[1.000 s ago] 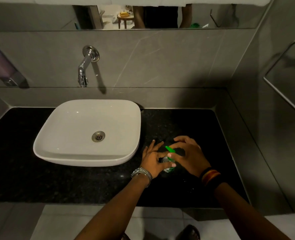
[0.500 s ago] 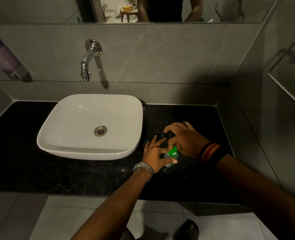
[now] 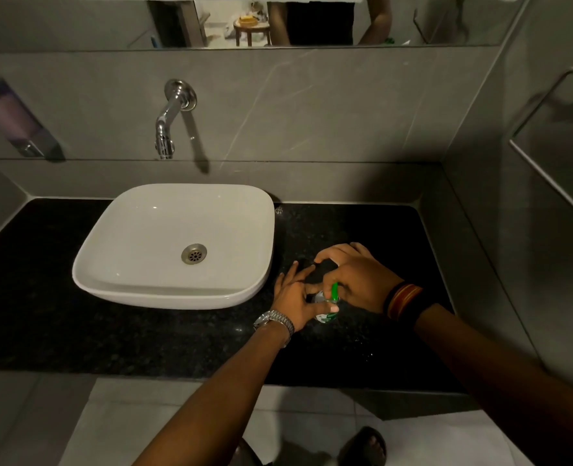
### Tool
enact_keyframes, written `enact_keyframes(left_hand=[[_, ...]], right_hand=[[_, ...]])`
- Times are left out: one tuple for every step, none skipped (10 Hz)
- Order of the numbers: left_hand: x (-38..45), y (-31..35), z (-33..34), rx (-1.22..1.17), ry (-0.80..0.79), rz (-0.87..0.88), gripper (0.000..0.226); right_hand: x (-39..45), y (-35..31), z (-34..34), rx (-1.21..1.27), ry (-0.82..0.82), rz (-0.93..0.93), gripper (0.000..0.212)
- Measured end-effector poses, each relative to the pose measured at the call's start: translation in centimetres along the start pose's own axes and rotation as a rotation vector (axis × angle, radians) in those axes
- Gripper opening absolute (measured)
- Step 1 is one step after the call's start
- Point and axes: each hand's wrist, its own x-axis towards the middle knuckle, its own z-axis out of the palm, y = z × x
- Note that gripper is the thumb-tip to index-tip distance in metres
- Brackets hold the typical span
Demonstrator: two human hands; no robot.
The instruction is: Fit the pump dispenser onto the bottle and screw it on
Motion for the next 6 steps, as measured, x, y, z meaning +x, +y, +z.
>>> enact_keyframes(left_hand=[[0.0,0.0,0.1,0.018,0.009,-0.004,0.043],[0.1,-0.1,0.2,0.038,0.016,-0.001,0.042],[-0.1,0.0,0.4,0.052,0.013,-0.006,0.042],[-0.1,0.3,0.0,0.062,-0.025,-0.033,0.052],[-0.5,0.6,-1.2,0.209,-0.115,-0.005,0.108],[-0.1,1.3,-5.3,0.338,-0.122,0.108,0.133]], right_hand=[[-0.3,0.0,0.1,0.018,0.028,0.028,0.014],[-0.4,0.1,0.4,0.016,0.059,0.042,0.011],[-0.4,0.0,0.8,0.019,0.081,0.047,0.011],[-0.4,-0.1,0.6,0.027,0.068,0.069,0.022],[-1.2,-0.4,-1.0,0.059,0.094,0.078,0.048],[-3.0,0.7,-4.9,0.249,0.478,0.055,0.049]])
